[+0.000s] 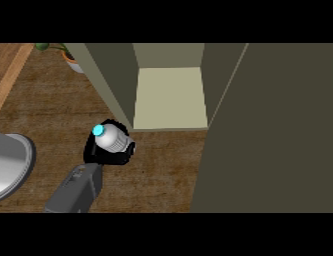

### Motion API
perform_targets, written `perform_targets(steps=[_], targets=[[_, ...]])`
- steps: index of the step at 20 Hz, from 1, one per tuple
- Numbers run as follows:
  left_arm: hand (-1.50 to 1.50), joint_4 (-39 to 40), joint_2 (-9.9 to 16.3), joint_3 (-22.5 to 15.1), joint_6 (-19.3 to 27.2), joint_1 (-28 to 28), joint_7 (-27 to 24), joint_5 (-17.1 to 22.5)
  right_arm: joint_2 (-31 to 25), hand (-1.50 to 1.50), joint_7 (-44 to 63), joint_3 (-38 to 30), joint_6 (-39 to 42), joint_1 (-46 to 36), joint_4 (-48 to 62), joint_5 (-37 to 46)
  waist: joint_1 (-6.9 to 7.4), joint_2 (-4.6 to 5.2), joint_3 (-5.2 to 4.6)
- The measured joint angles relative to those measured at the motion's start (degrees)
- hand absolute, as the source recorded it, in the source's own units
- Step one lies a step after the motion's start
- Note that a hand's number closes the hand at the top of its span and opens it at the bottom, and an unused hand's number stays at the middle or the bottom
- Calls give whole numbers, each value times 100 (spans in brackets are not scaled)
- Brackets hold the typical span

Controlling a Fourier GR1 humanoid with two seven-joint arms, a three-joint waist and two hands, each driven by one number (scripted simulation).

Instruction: Pick up the bottled water, place it into the cabinet and close the cabinet

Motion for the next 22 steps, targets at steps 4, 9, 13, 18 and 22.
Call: perform_targets(steps=[4,9,13,18,22], targets=[[150,82,98,-224,37,-72,192,296,16,-150,-126,-314,185,12,143,-193,-26,-11,15],[150,179,208,-449,151,-141,367,632,93,-150,-310,-609,386,71,293,-471,-102,-28,38],[150,228,272,-614,286,-196,495,818,104,-150,-421,-814,552,38,479,-701,-136,-38,48],[150,262,336,-777,432,-231,535,1005,99,-150,-447,-1032,689,-44,620,-1088,-192,-40,49],[150,300,392,-856,545,-234,521,1166,47,-150,-489,-1176,848,-79,707,-1394,-286,-47,56]])
